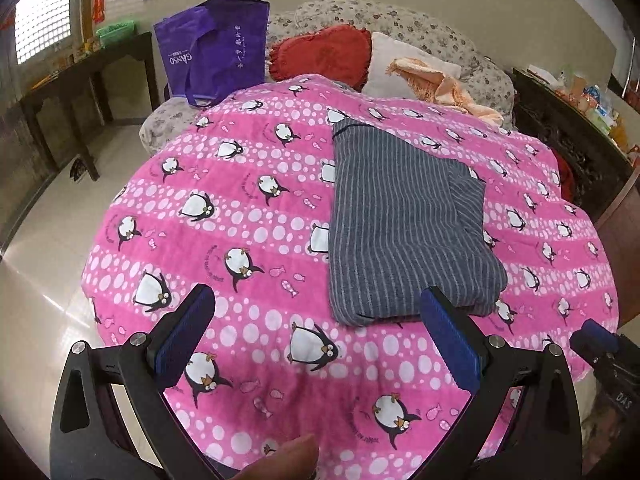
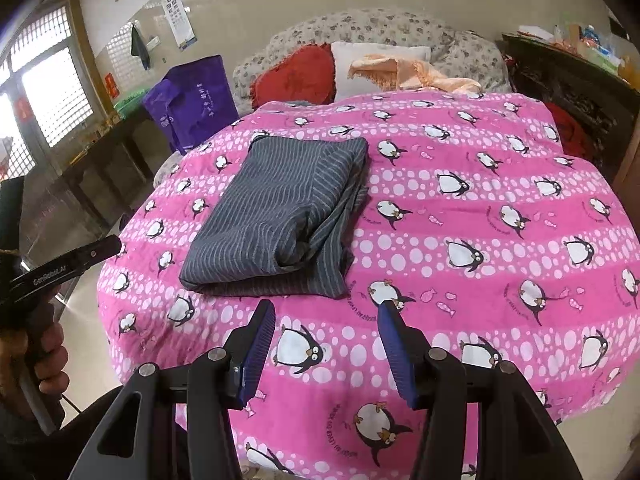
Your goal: Fold large clothes
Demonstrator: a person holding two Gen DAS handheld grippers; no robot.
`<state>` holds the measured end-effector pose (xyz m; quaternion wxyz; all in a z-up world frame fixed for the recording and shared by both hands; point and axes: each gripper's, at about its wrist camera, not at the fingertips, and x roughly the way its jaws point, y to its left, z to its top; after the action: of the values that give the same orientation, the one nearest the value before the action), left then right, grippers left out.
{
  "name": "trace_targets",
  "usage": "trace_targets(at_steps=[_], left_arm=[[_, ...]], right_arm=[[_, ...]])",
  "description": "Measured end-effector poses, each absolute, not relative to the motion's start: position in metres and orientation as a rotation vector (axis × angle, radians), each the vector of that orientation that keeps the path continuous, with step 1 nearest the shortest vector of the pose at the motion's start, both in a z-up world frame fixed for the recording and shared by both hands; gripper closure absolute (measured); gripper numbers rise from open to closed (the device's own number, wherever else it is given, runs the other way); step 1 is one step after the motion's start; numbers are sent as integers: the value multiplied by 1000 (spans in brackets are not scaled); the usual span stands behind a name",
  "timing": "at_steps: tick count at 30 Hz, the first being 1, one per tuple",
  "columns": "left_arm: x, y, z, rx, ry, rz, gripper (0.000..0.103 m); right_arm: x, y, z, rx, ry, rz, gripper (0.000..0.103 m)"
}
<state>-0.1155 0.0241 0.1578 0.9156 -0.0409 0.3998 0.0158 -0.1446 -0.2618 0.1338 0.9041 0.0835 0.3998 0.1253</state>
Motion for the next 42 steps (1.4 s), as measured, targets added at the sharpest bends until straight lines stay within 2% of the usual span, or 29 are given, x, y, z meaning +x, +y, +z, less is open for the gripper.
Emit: trace_targets(at_steps=[13,19,24,26,28,30,32,35,37,39,42], left_arm=[[-103,19,147,-66,870,32,1],[-91,24,124,-91,932,33,1],[-67,37,91,-109,989,44,1],[-59,34,89,-118,959,7,1],[-53,28,93,-123,907,-45,1],[-47,20,99,-125,871,-99,1],[-42,11,102,-125,837,-149,1],[-23,-5,88,-112,884,-198,1],[-5,-20,50,-87,1022,-219,1],[5,-17,17,-168,1121,-237,0],[1,-16,20,-177,1053,-243,0]], right_arm=[[-144,-265,132,167,841,247,52],[-132,-268,114,192,881,238,52],[-116,-265,108,187,778,273,52],[-103,-253,114,169,744,347,60],[-88,-237,123,167,703,430,75],[-73,-219,125,134,696,481,83],[-60,-203,118,98,712,519,86],[-35,-193,85,59,807,506,87],[-17,-196,52,49,906,442,89],[-12,-203,36,90,907,432,89],[-16,-200,34,76,882,424,89]])
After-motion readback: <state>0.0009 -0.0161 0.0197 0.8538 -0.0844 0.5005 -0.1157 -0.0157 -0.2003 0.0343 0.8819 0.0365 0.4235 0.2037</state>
